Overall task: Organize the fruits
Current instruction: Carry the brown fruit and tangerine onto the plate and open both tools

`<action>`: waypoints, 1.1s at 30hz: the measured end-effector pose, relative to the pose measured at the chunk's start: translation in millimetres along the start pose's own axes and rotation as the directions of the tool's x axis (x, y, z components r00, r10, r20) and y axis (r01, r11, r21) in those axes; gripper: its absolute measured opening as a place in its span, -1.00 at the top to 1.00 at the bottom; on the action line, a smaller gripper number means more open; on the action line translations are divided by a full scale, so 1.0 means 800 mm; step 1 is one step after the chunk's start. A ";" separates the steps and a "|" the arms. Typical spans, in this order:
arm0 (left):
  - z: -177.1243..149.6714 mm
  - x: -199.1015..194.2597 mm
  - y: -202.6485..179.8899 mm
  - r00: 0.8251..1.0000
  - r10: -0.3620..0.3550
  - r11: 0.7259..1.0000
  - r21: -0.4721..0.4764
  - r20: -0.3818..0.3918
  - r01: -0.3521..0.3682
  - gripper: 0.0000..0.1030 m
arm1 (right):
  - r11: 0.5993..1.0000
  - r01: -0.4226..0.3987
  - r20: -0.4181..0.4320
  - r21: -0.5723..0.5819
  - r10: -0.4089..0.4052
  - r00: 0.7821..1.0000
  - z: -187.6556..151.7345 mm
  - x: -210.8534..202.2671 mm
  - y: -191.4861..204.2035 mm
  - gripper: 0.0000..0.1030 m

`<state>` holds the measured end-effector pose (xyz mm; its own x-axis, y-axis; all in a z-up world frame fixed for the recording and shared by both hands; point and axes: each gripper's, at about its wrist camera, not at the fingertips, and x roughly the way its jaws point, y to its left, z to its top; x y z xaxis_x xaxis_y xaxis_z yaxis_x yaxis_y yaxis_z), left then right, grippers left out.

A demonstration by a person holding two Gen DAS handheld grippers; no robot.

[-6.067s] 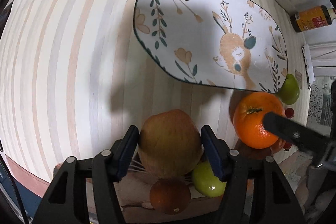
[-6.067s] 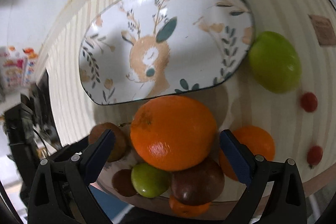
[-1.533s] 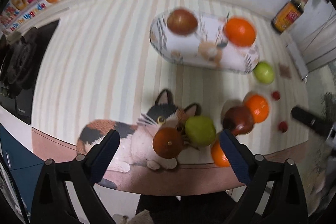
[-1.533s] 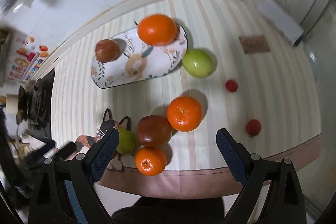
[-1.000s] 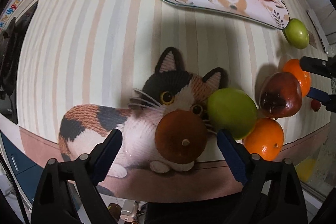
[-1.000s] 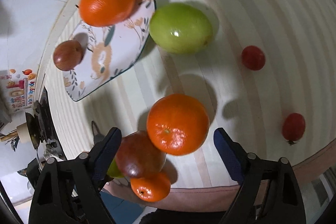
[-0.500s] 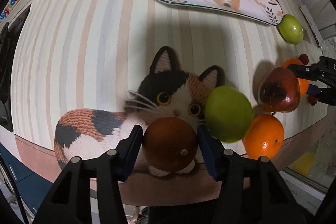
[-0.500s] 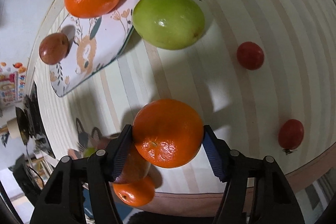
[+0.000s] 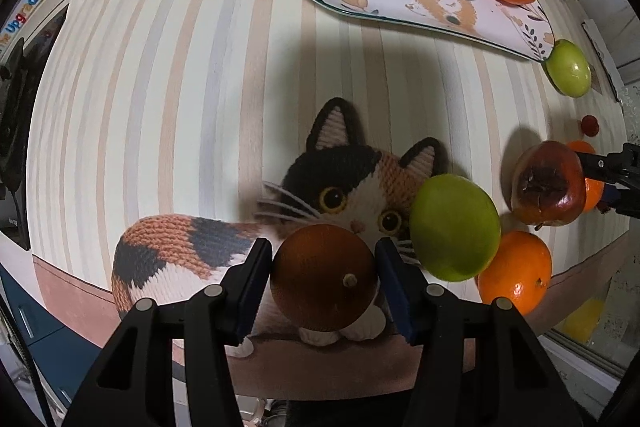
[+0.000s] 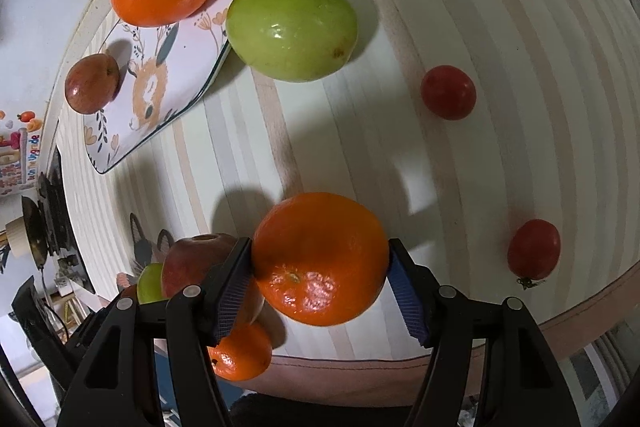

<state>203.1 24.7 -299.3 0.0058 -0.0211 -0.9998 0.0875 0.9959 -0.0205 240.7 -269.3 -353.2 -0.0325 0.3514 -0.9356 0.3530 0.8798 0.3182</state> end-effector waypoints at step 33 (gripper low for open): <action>0.241 -0.041 -0.006 0.982 -0.182 0.963 -0.195 0.047 0.187 0.03 | 0.954 -0.012 0.096 -0.301 0.043 0.994 0.106 -0.005 0.176 -0.32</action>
<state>394.3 3.9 -264.7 0.0362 -0.2058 -0.9779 -0.1086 0.9720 -0.2086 369.7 -174.0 -317.7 0.0731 0.3563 -0.9315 0.0558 0.9311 0.3605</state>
